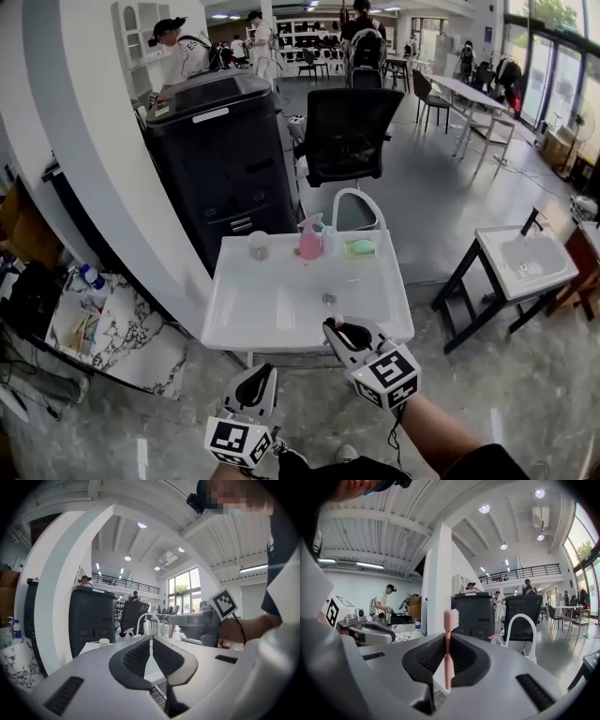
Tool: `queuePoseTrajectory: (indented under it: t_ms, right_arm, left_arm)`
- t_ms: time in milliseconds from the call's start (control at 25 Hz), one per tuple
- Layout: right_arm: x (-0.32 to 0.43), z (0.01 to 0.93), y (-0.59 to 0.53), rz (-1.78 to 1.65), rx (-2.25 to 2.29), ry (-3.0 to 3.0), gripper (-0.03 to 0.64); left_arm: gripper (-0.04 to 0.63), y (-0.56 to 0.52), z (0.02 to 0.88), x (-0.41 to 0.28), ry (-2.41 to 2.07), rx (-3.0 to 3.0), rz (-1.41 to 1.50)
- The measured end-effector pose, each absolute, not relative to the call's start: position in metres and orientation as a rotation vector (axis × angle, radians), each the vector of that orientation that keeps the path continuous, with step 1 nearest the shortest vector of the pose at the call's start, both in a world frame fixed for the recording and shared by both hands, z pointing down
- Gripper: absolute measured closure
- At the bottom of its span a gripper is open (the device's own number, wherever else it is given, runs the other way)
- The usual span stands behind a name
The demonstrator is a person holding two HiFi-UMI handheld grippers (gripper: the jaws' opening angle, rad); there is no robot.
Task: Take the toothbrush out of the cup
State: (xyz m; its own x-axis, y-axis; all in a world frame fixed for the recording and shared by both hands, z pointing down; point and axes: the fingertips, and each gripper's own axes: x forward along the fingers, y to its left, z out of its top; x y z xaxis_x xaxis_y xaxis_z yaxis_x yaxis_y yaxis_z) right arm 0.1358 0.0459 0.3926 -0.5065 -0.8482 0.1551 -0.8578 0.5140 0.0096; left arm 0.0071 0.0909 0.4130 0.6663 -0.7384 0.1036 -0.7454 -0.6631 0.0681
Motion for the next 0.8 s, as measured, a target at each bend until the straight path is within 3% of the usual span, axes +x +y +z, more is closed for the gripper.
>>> queuePoseTrajectory:
  t_ms: [800]
  right_arm:
    - [0.171,0.406,0.123,0.154,1.376,-2.683,0.583]
  left_arm:
    - [0.575,0.173,0.417,0.043,-1.385,2.713,0.129]
